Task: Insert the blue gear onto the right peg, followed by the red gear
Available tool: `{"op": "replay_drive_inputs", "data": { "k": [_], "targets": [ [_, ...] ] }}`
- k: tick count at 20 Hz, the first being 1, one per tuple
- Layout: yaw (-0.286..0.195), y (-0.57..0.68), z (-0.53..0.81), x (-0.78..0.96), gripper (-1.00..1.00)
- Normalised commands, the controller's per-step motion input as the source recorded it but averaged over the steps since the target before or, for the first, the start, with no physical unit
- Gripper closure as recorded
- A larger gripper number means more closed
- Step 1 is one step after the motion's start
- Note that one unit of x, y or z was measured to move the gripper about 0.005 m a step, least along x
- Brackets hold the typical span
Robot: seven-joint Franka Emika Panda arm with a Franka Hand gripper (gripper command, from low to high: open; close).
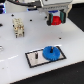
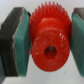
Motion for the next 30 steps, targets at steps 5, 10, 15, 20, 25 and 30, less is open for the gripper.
{"op": "replay_drive_inputs", "data": {
  "k": [5, 10, 15, 20, 25, 30],
  "targets": [
    [0.000, -0.15, 0.28, 0.85, 1.00],
    [0.000, -0.17, 0.21, 0.81, 1.00],
    [0.000, -0.17, 0.12, 0.75, 1.00],
    [0.000, -0.13, 0.00, 0.61, 1.00],
    [0.000, -0.11, -0.04, 0.39, 1.00],
    [0.000, -0.07, -0.12, 0.14, 1.00]
  ]
}}
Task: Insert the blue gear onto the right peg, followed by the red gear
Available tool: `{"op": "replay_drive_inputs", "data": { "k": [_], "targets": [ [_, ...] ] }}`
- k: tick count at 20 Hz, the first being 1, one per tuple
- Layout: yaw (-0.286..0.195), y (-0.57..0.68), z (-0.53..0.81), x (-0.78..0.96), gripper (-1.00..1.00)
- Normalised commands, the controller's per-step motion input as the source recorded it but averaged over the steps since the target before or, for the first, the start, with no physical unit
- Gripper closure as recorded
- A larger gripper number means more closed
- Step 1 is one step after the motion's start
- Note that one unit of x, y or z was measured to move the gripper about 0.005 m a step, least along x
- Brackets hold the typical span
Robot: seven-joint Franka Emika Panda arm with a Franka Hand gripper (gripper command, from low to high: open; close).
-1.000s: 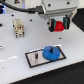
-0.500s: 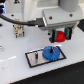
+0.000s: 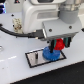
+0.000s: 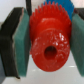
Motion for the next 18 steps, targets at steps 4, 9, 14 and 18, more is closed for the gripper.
{"op": "replay_drive_inputs", "data": {
  "k": [4, 9, 14, 18],
  "targets": [
    [0.000, -0.12, -0.14, 0.09, 1.00],
    [0.000, -0.04, 0.01, 0.05, 1.00],
    [0.000, -0.10, 0.54, 0.22, 1.00],
    [0.000, -0.04, 0.08, 0.03, 1.00]
  ]
}}
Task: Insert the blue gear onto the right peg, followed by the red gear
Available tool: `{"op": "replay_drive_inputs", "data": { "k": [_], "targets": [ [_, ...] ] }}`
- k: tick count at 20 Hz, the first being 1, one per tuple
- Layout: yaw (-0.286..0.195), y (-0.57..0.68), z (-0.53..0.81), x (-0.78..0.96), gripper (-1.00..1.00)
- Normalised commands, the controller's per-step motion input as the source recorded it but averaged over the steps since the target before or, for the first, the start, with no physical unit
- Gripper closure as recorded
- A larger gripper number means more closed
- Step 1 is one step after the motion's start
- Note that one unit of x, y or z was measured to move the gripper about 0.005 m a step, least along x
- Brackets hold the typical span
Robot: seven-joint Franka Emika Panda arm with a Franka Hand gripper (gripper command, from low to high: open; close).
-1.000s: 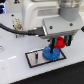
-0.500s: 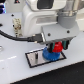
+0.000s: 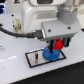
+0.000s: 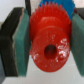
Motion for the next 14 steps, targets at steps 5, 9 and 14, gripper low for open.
{"op": "replay_drive_inputs", "data": {
  "k": [5, 9, 14],
  "targets": [
    [0.000, -0.12, -0.08, 0.10, 1.00],
    [0.000, -0.20, -0.15, 0.19, 1.00],
    [0.000, -0.18, -0.04, 0.15, 1.00]
  ]
}}
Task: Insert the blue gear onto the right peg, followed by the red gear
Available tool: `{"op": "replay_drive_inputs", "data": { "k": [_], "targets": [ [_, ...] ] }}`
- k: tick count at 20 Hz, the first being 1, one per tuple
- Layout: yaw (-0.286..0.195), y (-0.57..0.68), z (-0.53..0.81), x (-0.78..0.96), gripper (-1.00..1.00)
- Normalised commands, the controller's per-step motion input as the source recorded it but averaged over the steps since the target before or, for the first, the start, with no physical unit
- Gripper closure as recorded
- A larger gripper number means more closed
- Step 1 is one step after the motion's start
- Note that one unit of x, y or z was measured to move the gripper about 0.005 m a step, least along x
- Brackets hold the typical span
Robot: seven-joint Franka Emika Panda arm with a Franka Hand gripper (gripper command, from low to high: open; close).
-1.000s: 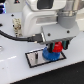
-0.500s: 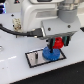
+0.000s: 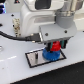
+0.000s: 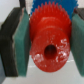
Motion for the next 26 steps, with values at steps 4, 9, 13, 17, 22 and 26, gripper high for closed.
{"op": "replay_drive_inputs", "data": {
  "k": [4, 9, 13, 17, 22, 26],
  "targets": [
    [0.000, -0.05, 0.35, 0.23, 1.00],
    [0.000, -0.20, 0.37, 0.33, 1.00],
    [0.000, -0.05, -0.02, 0.10, 1.00],
    [0.000, -0.03, -0.17, 0.05, 1.00],
    [0.000, -0.03, -0.21, 0.07, 1.00],
    [0.000, -0.02, -0.25, 0.09, 1.00]
  ]
}}
